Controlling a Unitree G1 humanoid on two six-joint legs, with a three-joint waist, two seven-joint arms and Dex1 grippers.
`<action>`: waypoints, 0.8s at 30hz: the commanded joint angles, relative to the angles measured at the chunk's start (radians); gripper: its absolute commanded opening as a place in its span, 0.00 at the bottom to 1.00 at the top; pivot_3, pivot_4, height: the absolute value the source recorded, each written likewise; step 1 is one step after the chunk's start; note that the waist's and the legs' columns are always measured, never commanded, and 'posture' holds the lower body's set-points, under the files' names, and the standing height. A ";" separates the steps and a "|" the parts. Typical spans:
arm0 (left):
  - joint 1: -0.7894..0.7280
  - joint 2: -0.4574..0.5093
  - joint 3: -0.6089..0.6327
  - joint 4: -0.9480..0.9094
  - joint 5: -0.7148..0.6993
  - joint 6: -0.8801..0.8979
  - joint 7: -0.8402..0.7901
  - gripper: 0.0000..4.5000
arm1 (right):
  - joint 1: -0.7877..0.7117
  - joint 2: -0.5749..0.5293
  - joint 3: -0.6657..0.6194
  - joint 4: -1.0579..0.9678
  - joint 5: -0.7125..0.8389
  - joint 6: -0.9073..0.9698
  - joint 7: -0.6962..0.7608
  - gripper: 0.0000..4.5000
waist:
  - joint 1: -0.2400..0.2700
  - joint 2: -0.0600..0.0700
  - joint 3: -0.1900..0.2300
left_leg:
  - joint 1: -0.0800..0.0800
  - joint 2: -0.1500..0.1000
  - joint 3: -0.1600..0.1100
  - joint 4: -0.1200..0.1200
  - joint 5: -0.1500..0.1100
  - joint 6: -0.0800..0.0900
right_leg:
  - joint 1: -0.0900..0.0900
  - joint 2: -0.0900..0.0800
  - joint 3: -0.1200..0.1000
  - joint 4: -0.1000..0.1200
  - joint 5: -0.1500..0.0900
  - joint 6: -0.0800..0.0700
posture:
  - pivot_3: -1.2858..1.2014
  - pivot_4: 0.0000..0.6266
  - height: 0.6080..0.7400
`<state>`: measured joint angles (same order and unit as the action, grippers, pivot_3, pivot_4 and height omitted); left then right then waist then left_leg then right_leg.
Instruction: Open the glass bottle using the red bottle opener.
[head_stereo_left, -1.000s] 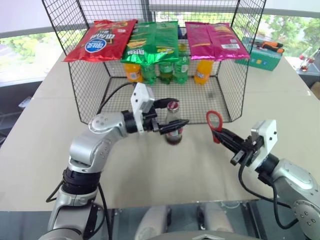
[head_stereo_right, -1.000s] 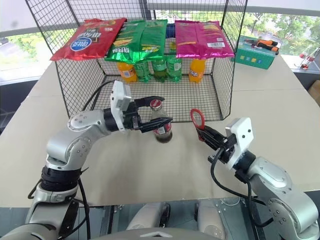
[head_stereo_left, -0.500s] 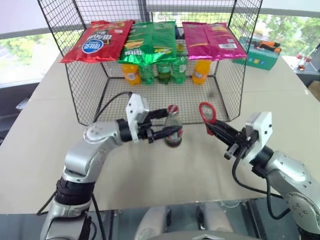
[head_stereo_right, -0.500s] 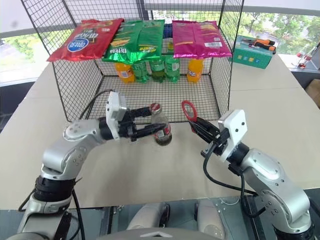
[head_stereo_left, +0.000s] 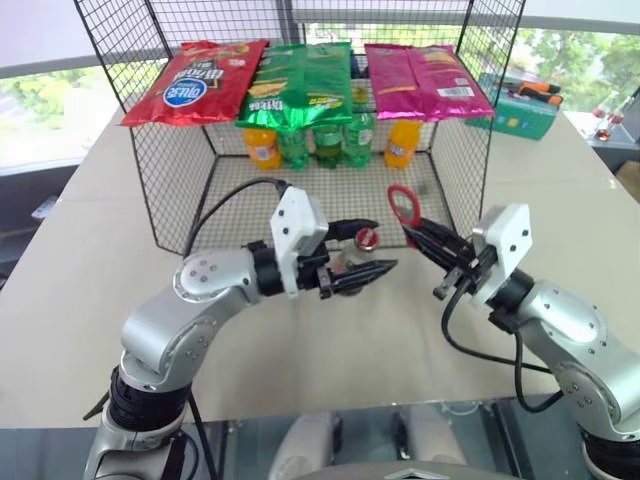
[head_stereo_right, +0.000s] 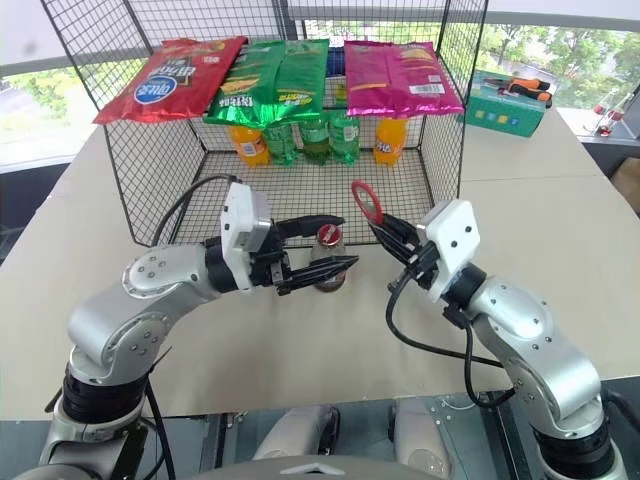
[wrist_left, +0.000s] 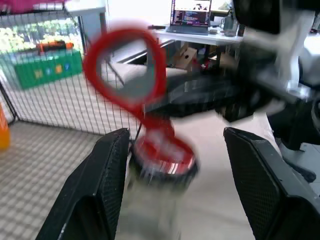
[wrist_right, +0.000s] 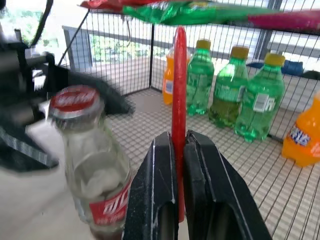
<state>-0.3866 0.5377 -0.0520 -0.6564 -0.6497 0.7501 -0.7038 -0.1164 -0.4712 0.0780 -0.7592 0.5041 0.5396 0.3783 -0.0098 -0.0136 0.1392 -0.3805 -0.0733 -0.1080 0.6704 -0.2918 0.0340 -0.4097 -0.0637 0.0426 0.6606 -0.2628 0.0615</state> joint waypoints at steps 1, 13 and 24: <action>-0.045 -0.018 -0.033 -0.020 0.011 0.025 0.059 0.68 | 0.015 0.014 0.010 -0.008 -0.033 -0.054 0.016 0.00 | 0.000 0.000 0.000 | 0.000 0.000 0.000 0.000 0.000 0.000 | 0.000 0.000 0.000 0.000 0.000 0.000 | 0.52 0.24 1.00; -0.141 -0.062 -0.065 0.104 0.063 0.021 0.110 0.68 | 0.026 0.035 0.013 -0.022 -0.047 -0.054 0.015 0.00 | 0.000 0.000 0.000 | 0.000 0.000 0.000 0.000 0.000 0.000 | 0.000 0.000 0.000 0.000 0.000 0.000 | 0.52 0.24 1.00; -0.117 -0.057 -0.010 0.174 0.072 -0.046 0.083 0.68 | 0.022 0.042 0.000 -0.032 -0.042 -0.033 0.018 0.00 | 0.000 0.000 0.000 | 0.000 0.000 0.000 0.000 0.000 0.000 | 0.000 0.001 0.000 0.000 0.000 0.000 | 0.52 0.24 1.00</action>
<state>-0.5028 0.4810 -0.1038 -0.4631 -0.5718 0.7393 -0.6157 -0.0856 -0.4296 0.0888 -0.7443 0.4500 0.5136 0.3888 -0.0102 -0.0136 0.1392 -0.3807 -0.0733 -0.1078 0.6704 -0.2917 0.0339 -0.4103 -0.0633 0.0427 0.6604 -0.2628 0.0615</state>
